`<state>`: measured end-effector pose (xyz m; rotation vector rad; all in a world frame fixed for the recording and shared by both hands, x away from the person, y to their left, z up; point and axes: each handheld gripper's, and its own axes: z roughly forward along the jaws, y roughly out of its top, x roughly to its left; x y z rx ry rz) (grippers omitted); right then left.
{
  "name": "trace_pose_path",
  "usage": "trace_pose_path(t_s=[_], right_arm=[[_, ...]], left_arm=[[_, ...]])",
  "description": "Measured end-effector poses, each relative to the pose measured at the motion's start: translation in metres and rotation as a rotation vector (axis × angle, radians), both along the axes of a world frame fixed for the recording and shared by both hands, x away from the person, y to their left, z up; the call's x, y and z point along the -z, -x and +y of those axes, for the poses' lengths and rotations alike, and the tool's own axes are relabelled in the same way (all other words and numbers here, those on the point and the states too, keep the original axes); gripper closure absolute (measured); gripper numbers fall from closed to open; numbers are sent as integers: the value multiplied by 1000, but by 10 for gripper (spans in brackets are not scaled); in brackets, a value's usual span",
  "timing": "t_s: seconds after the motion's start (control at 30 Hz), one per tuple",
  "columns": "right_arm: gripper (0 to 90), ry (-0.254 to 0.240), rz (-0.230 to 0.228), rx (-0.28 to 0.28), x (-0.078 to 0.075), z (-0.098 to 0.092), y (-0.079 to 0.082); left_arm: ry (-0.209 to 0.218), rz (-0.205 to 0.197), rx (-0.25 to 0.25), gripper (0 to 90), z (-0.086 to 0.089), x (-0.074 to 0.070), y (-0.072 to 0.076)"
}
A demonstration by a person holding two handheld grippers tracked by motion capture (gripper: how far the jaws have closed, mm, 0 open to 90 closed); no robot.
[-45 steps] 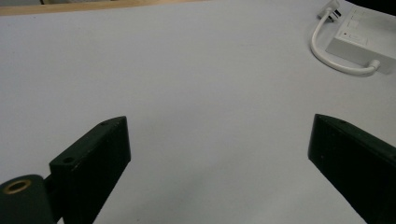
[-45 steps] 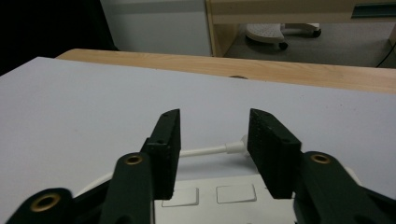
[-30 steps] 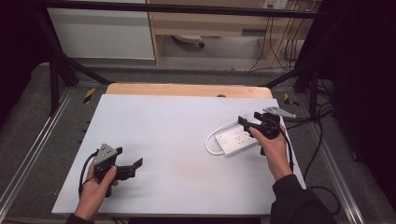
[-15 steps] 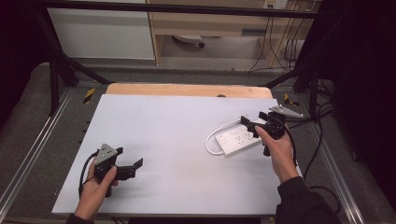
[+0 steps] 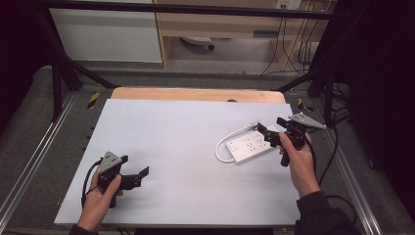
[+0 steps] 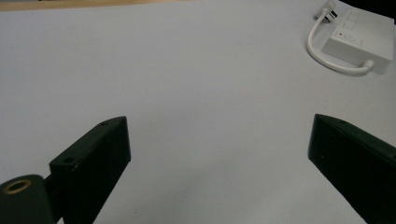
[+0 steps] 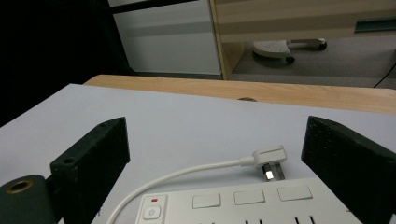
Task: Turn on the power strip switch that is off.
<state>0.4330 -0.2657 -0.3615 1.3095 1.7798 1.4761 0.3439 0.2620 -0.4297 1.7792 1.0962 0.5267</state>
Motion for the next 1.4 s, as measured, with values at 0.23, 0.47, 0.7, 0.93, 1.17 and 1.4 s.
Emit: trace_pose_path(t_s=[0.23,0.47,0.7,0.93,1.17,1.4], right_arm=[[88,8,-25,-21,-1,-2,16],[81,33,-49,-26,5,-8,35],[70,31,-61,-16,15,-17,52],[55,33,-45,2,26,-29,65],[52,50,-39,9,38,-35,75],[42,59,-6,11,53,-36,80]], left_arm=[[16,2,-4,57,1,-1,6],[48,-3,-25,57,9,-3,13],[71,-5,-43,56,16,-4,16],[67,-5,-45,57,16,-4,15],[69,-3,-44,56,16,-4,15],[70,-3,-43,57,15,-4,15]])
